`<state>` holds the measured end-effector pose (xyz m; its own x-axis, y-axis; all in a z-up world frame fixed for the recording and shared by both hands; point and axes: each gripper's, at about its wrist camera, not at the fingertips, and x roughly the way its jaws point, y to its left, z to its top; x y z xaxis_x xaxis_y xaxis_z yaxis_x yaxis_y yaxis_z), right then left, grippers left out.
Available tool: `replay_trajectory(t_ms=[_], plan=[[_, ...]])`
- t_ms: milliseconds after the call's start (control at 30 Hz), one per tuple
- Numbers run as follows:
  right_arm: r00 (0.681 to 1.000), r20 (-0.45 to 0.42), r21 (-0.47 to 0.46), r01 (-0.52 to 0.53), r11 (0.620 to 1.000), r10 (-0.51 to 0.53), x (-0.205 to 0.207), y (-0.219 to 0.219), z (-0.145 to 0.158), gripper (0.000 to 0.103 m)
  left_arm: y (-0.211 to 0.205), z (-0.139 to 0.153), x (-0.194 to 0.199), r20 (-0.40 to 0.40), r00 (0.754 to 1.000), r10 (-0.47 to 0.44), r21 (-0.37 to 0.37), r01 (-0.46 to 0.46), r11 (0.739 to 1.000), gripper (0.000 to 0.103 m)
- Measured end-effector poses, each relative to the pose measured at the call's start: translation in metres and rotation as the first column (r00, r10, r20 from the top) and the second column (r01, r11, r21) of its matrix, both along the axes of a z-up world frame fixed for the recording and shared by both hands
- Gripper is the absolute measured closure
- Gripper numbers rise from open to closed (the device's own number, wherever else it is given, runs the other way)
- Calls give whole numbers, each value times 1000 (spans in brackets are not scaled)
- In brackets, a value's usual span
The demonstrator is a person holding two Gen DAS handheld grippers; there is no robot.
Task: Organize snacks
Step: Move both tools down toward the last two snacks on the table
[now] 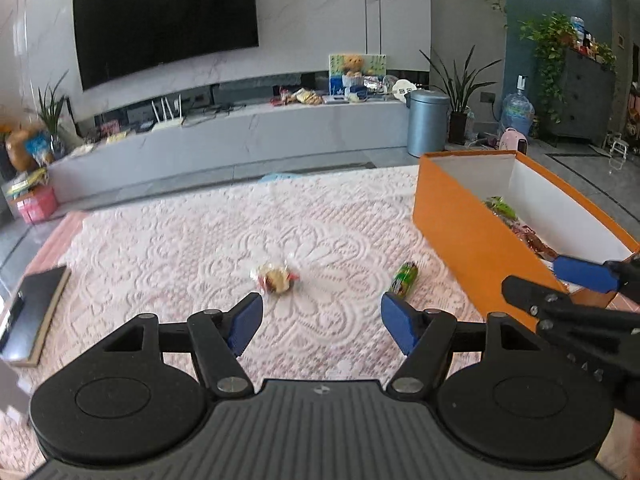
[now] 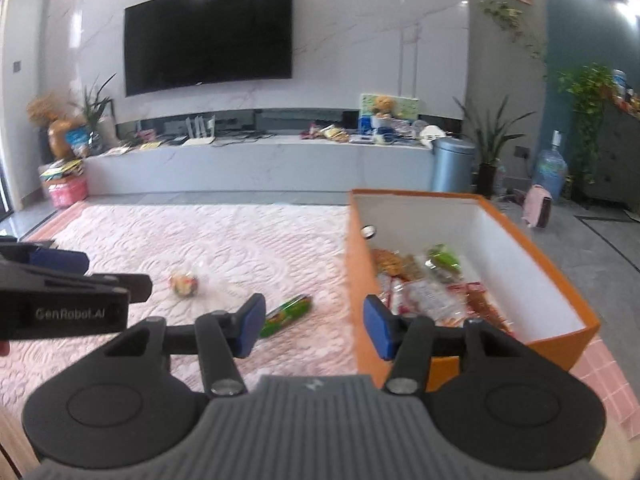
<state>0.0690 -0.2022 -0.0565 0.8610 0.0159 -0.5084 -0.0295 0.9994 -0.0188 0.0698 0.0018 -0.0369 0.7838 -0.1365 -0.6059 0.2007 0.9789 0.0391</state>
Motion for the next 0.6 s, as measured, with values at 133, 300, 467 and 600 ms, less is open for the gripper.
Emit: replay_trajectory(t_ms=[133, 300, 467, 600], plan=[[999, -16, -26, -41, 999, 40, 3, 16, -13, 62, 15, -10, -2, -34, 999, 22, -5, -22, 1000, 25], [996, -54, -32, -69, 997, 68, 14, 29, -24, 63, 25, -19, 5, -72, 997, 30, -34, -32, 999, 27], [993, -75, -43, -92, 995, 89, 28, 39, -30, 64, 26, -20, 18, -80, 997, 8, -37, -11, 999, 31], [993, -93, -30, -81, 996, 78, 46, 45, -33, 64, 25, -20, 35, -82, 997, -14, -14, 13, 1000, 34]])
